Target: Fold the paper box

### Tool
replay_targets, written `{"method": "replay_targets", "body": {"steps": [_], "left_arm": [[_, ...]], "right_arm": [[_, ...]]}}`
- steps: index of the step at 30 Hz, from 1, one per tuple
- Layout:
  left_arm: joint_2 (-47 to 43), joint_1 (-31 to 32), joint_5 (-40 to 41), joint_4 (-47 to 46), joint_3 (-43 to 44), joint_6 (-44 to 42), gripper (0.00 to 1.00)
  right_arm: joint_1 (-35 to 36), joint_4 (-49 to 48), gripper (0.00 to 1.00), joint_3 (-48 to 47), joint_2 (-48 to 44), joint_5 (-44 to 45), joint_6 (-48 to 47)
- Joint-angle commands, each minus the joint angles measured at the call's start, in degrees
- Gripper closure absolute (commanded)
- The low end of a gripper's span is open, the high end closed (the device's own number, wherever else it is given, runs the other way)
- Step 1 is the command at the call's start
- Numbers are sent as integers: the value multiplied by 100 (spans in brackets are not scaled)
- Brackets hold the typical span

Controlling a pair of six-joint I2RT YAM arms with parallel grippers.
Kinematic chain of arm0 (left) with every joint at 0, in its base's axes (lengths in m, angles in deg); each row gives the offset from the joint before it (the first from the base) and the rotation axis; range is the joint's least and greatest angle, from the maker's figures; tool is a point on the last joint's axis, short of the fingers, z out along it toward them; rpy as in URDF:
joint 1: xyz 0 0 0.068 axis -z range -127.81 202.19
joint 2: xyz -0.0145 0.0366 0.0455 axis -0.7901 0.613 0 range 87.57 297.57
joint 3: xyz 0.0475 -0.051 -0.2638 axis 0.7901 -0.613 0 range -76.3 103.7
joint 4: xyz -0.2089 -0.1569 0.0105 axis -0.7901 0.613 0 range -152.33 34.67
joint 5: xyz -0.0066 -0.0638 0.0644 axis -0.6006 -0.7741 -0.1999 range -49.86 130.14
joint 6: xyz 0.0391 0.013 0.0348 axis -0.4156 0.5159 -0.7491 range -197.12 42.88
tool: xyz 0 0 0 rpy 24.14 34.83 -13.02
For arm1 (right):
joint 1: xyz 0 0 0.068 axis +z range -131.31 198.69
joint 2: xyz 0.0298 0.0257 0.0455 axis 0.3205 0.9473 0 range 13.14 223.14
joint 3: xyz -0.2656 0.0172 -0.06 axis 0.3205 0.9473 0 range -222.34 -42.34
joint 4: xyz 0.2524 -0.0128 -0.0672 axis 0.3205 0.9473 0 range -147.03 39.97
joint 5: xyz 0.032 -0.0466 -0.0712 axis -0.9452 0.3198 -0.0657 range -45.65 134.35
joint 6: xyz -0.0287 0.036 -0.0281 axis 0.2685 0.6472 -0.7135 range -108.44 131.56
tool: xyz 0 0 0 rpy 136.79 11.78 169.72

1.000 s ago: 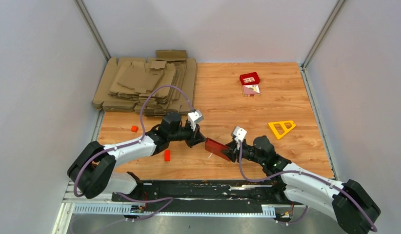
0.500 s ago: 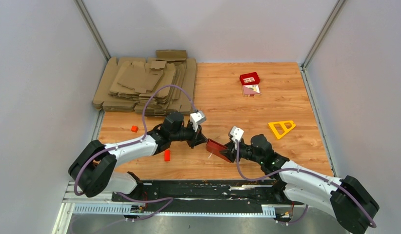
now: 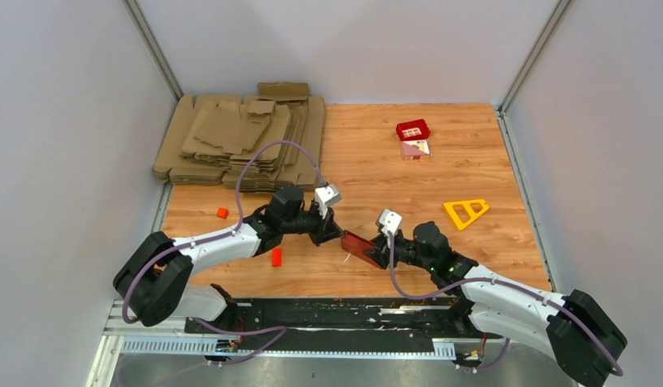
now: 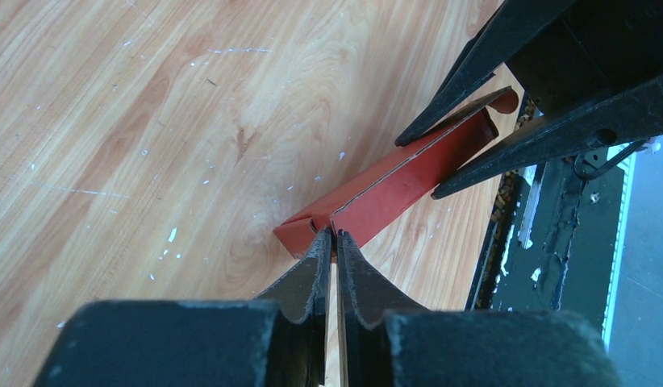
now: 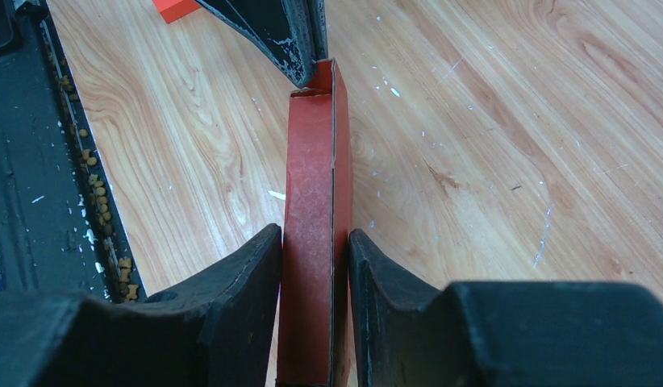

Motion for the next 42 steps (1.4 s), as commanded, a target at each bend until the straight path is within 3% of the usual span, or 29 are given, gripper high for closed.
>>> {"method": "replay_targets", "body": {"steps": [1,10,26,31,39,42], "left_arm": [[-37,34,-140,-20,148,-60,90],[232,60,-302,121,276,-86,96],[422,121,-318,452,423,-251,90],[237,122,-488,256,355,-134,73],[-440,122,-26,-31,7,-107,53],[-657,122,222,-284,-161,-23,35]], "right_arm": [[31,-48,64,-231,11,47,-46],[40,36,64,-293,29,91,-26],[43,207,64,-377,52,300,-10],[41,243,64,-414,106,283,-29],[58,241,64,-426,108,284,-4],[56,257,64,-440,106,289,-3]]}}
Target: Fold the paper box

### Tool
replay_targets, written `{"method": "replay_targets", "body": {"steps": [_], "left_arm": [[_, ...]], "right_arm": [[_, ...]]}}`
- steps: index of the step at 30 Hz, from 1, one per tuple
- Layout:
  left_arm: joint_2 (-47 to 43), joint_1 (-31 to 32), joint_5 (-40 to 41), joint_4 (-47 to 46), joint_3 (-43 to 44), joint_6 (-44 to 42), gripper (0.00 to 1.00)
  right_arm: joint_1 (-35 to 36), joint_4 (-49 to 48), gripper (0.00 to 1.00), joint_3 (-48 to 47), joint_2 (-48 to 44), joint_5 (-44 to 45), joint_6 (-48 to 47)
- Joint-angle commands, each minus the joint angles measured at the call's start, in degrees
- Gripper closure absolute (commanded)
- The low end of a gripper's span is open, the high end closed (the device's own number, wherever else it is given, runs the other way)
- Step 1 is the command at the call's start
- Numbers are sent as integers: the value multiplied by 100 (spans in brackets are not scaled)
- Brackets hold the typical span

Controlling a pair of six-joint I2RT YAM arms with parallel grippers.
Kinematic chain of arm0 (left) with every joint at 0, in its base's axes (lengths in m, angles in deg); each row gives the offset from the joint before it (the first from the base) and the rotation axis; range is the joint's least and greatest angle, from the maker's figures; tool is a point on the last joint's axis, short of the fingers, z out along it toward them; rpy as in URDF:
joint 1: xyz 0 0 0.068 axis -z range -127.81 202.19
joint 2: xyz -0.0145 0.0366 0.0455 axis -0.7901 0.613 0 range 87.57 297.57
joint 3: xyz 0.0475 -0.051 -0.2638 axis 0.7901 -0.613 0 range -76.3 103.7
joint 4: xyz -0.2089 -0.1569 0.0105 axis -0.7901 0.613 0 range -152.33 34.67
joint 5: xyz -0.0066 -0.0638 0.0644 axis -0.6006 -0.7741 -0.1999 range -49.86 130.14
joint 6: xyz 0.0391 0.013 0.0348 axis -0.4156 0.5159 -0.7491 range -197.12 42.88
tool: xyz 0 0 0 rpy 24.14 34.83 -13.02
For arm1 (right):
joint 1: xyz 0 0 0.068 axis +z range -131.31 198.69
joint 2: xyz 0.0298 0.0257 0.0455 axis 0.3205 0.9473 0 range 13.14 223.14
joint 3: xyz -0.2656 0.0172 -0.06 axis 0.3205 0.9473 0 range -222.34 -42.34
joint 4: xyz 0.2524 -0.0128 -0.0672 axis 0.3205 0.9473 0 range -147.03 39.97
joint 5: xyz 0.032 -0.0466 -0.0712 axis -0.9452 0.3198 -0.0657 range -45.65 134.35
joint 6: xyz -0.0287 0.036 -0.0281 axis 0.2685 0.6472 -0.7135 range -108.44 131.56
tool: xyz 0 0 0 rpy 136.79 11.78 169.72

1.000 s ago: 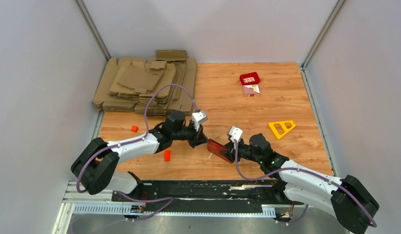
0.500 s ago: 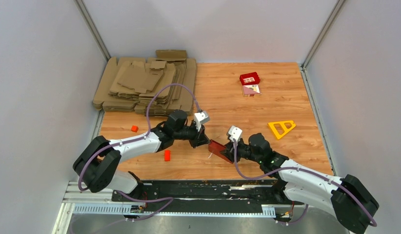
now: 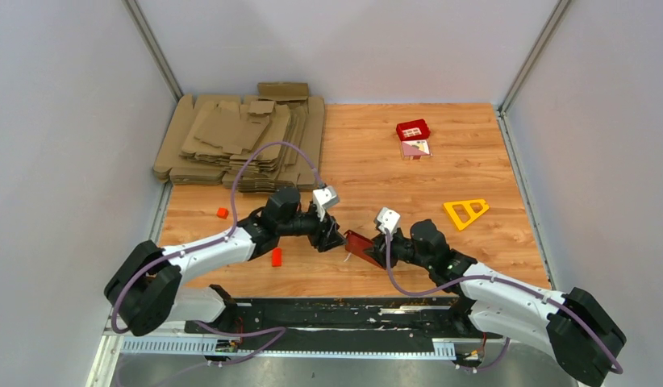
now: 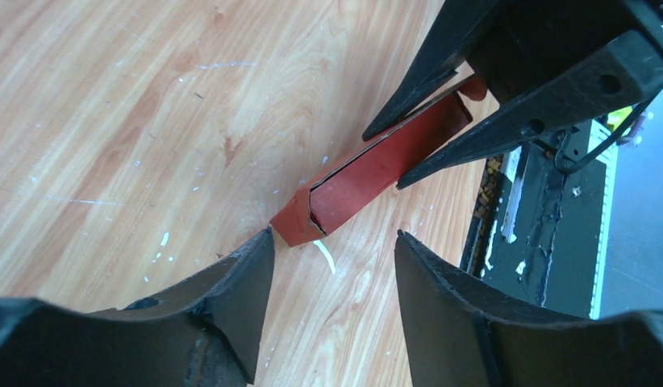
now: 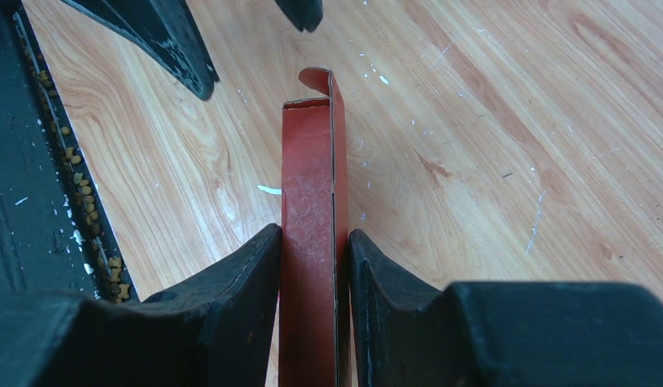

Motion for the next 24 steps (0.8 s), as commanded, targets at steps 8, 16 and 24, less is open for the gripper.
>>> {"method": "replay_targets", "body": {"steps": [8,16,24], "left_arm": [[149,35,187,-342,282,116,51],[403,35,103,-262,454,154,63],[432,35,-89,-279,476,176,82]], "right_arm": [[37,-21,64,-322,7,37,-5],[46,-17,64,-297,-34,41,-3],[47,-1,64,-300,24,46,-15]]}}
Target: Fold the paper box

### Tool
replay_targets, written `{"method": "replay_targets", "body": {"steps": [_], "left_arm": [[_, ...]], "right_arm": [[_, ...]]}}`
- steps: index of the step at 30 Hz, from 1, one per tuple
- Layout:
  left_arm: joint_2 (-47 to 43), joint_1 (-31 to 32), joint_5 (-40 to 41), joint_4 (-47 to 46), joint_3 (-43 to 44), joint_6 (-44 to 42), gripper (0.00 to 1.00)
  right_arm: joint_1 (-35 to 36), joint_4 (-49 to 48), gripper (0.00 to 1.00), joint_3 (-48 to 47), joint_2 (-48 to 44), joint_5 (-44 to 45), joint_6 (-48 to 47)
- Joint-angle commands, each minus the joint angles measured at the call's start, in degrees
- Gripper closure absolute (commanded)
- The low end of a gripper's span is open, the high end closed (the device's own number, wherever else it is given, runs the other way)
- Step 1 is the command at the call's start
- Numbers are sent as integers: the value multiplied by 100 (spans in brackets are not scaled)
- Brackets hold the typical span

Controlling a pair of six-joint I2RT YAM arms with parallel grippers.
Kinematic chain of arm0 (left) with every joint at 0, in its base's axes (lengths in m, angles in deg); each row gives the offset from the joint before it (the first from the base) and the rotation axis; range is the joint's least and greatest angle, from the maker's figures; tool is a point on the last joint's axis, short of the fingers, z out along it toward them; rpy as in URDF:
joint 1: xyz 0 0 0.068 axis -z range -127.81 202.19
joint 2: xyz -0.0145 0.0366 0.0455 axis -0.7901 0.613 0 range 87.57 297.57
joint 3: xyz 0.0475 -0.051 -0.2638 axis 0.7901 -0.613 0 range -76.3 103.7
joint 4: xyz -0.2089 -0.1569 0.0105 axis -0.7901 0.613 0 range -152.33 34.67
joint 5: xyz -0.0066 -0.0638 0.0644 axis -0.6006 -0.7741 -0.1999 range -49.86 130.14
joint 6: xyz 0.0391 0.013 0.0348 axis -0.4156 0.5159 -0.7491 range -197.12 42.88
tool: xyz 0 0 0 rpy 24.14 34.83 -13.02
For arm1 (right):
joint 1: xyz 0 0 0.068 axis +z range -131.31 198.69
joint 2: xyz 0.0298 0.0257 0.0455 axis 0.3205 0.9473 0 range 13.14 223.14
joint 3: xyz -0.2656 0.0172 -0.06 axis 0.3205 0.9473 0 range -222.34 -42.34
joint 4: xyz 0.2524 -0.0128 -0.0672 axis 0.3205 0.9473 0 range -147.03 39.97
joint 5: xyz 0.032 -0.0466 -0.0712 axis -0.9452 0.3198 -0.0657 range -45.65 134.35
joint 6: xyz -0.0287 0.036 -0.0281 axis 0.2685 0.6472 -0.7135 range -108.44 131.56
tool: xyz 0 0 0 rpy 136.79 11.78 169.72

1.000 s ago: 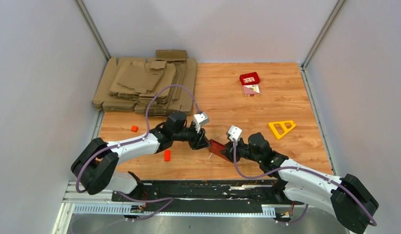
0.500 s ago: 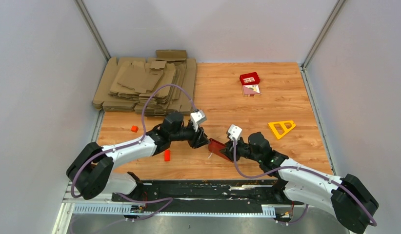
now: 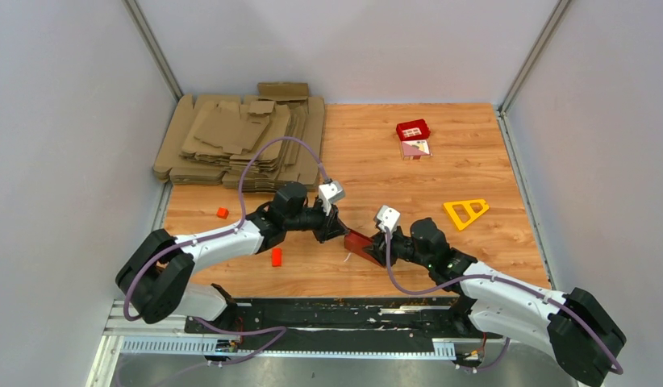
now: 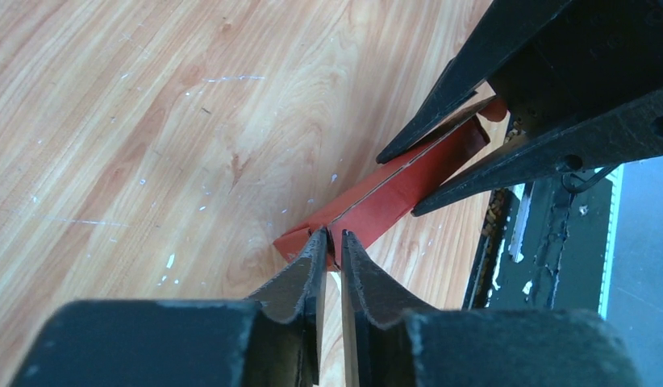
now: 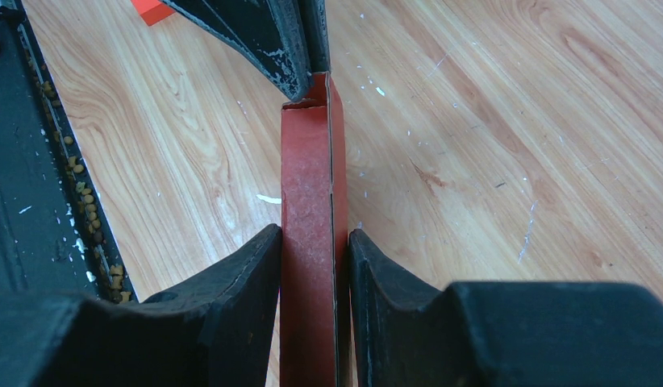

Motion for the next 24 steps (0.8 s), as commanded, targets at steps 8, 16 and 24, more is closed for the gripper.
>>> {"method": "replay_targets", "body": {"steps": [8,16,24], "left_arm": [[218,46,-267,-12,255,39,89],[254,50,-263,265,357,178,93],[248,88,-133,808,651,679,93]], "right_arm": [[45,-3,64,-187,97,59,-7],[42,113,64,-245,137,132,-7],[69,164,64,-293,155,238,7]]}}
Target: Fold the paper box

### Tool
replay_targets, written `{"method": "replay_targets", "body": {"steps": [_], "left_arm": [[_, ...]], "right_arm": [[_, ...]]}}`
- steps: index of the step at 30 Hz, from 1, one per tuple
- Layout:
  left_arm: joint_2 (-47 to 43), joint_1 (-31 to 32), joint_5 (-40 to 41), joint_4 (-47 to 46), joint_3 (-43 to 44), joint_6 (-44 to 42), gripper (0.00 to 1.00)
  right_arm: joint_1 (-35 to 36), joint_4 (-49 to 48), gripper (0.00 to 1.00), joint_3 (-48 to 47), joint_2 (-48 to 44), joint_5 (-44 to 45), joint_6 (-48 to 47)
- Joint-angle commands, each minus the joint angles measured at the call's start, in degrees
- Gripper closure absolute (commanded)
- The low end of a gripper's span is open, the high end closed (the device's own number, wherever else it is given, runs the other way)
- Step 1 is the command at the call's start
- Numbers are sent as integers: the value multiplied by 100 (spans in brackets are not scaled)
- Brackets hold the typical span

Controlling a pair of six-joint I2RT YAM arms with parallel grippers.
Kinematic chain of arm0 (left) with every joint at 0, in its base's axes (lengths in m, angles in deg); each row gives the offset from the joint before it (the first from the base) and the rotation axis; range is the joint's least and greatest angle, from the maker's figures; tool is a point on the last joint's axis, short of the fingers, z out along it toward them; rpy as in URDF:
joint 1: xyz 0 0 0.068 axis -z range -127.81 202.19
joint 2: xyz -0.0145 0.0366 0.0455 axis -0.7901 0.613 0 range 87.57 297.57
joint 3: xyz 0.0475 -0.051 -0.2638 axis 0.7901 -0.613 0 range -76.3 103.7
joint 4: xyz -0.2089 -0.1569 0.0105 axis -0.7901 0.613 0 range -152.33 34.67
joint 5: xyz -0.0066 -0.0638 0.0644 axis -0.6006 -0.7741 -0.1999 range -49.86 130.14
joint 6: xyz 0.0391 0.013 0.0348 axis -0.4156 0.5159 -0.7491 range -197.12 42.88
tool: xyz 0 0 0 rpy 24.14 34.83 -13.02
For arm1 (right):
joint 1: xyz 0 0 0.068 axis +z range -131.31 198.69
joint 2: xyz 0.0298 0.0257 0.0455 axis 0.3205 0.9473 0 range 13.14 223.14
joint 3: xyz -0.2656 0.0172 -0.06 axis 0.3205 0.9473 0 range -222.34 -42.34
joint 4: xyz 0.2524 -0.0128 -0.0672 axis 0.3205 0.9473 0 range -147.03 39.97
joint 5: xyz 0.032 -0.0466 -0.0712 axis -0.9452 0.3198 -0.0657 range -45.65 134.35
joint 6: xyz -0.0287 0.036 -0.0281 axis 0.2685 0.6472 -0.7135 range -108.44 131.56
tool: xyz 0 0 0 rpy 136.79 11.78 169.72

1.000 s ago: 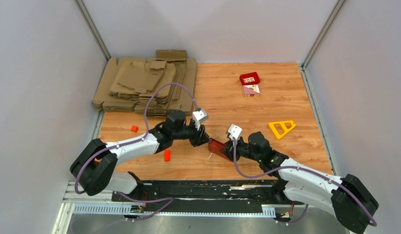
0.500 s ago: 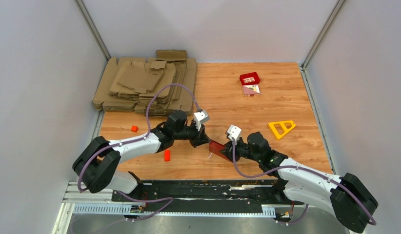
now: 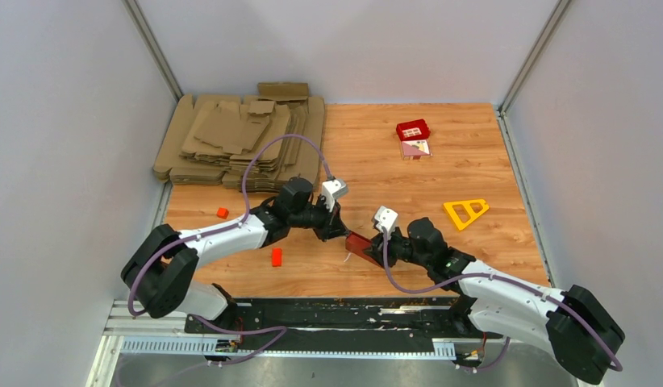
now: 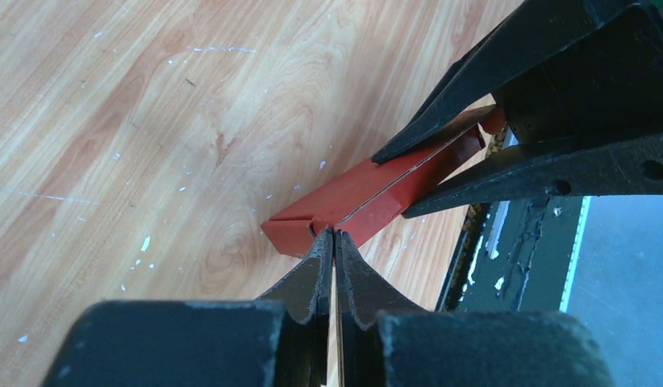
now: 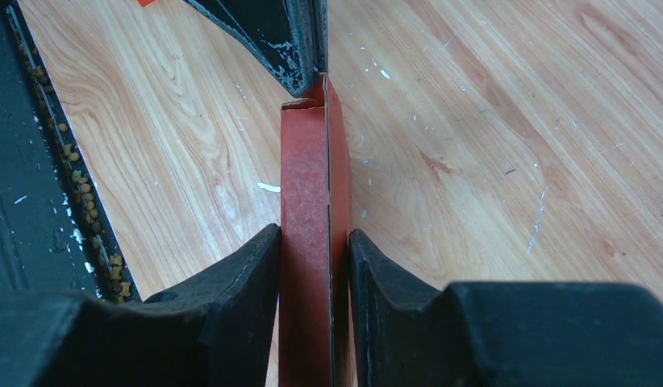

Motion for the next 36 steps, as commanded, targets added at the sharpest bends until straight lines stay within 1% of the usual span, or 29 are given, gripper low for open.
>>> {"method": "replay_targets", "body": {"steps": [1,4,6,13,16,22,29,32,33,36], "left_arm": [[25,85,-42,278,309,385,94],[88,123,-37,296,326,527,94],[112,173,-26,246,302,602,94],[164,271,99,132,256,725,94],[116,307,381,301,262,571,97],[66,374,719,613,245,246,98],[48,503,1212,781,160,-79,100],[76,593,1216,807,167,-170,100],[69,632,1181,807,172,-193,100],[-48,700,1195,939,121,-198,88]], "right_arm": [[36,-56,65,-225,51,175,14],[36,-51,74,-233,70,176,35],[36,-28,77,-267,98,188,44],[53,-26,77,-271,95,175,106],[54,6,77,-241,39,148,112],[54,100,77,-213,-162,185,86],[54,145,76,-243,-133,165,90],[54,204,76,-268,-171,179,97],[54,202,76,-260,-190,183,83],[54,163,76,-231,-197,202,38]]}}
